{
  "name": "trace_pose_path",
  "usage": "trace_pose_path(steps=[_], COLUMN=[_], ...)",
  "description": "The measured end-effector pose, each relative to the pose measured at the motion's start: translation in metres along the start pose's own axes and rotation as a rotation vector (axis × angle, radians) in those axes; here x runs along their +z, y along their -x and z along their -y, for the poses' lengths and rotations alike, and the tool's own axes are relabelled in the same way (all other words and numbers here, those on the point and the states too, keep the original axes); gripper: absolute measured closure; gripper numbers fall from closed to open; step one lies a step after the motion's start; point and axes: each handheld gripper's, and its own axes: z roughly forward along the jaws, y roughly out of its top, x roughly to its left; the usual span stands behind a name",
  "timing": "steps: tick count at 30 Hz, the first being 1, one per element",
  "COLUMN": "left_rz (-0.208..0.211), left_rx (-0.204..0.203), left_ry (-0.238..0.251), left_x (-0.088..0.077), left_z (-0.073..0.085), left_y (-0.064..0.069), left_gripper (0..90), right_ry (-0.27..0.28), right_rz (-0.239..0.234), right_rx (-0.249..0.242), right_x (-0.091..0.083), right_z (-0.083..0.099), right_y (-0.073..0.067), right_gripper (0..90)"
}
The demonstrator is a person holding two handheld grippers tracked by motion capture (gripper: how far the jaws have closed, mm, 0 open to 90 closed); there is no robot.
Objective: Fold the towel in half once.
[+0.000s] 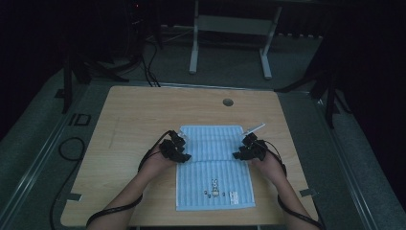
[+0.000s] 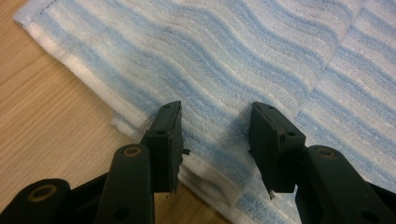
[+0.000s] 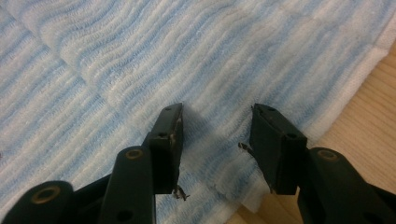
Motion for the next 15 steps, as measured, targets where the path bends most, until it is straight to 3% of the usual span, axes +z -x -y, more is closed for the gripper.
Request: trace_pose_path(steps=[8, 15], left_rz=[0.001, -0.05], left_rx=[-0.055, -0.11], left_ry=[0.025, 0.066], left_x=[-0.012, -0.022], left_z=[-0.003, -0.017], left_y=[-0.005, -0.031], left_gripper=[49.4, 44.3], right_ry=[-0.003, 0.053], right_rz=[0.008, 0.036], right_rx=[-0.015, 0.024], right_x=[-0.013, -0.032], right_z=[-0.006, -0.028], right_y=[0.0, 0.02], right_gripper=[50.7, 49.0])
